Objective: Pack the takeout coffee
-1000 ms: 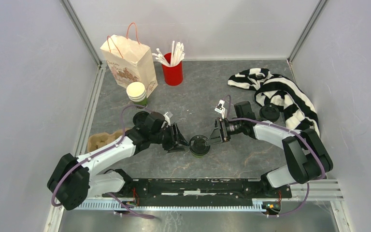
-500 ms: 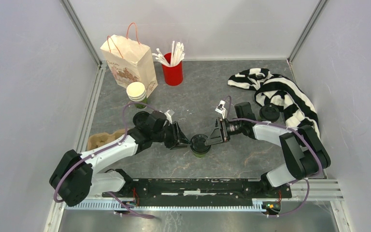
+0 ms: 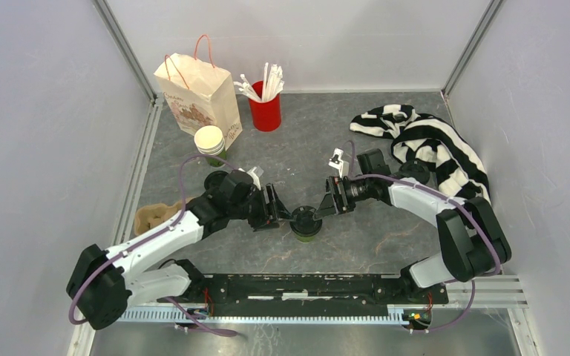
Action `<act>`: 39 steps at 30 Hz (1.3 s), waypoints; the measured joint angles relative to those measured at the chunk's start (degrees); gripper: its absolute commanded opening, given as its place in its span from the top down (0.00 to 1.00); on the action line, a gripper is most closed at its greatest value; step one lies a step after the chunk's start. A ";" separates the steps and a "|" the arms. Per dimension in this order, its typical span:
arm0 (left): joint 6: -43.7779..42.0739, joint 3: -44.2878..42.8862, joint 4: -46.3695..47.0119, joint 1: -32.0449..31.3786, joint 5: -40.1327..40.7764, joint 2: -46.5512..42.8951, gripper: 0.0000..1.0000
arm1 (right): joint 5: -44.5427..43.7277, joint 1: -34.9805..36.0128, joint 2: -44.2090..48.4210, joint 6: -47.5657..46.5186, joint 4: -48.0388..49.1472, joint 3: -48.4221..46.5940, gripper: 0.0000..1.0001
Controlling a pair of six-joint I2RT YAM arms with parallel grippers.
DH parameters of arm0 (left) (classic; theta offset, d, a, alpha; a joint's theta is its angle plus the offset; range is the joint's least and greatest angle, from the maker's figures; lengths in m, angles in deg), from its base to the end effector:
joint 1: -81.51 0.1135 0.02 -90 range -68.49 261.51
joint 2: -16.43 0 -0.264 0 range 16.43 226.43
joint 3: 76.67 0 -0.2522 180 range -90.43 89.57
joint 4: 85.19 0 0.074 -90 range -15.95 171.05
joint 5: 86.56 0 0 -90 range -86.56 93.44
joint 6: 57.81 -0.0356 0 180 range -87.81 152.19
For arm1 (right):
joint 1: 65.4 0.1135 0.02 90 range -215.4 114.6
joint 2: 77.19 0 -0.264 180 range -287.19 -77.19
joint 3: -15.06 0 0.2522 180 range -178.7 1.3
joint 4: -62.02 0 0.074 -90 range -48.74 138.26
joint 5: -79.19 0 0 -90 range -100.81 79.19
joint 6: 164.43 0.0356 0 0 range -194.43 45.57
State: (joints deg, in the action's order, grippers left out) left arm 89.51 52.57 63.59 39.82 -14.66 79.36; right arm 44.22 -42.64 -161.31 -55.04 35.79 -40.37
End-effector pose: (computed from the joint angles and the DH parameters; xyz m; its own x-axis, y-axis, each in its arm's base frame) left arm 0.1605 -0.1577 0.2213 -0.9510 -0.2244 -0.2127 0.0006 0.6867 -0.7269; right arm 0.2363 0.1308 0.1778 -0.9296 -0.1837 -0.3195 -0.3683 0.4318 0.8234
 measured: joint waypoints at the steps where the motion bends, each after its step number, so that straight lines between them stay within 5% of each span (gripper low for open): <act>1: 0.02 -0.22 0.15 0.15 0.00 -0.61 0.23 | -0.26 0.00 0.07 -0.59 -1.25 -0.63 0.04; 7: 0.09 -0.24 4.50 2.10 -1.64 -0.83 0.24 | -0.94 0.07 3.54 -1.64 -4.20 -1.16 0.03; 16: -0.02 -3.13 7.21 2.62 -3.43 9.35 0.46 | -0.61 2.16 7.65 3.21 1.53 6.19 0.24; 22: -0.02 -2.45 7.56 2.62 -3.52 8.50 0.52 | 0.52 2.64 7.65 5.42 6.12 8.41 0.25; 29: 0.00 -0.48 8.68 2.71 -3.91 6.75 0.54 | 0.44 2.86 7.32 7.37 9.22 8.81 0.13; 39: 0.04 0.04 9.73 2.67 -4.55 6.73 0.61 | 1.03 4.24 5.46 8.44 14.75 10.56 0.26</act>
State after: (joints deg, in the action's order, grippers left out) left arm 89.55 52.62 73.32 42.48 -19.21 86.10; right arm 45.25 -38.40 -155.84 -46.60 50.54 -29.81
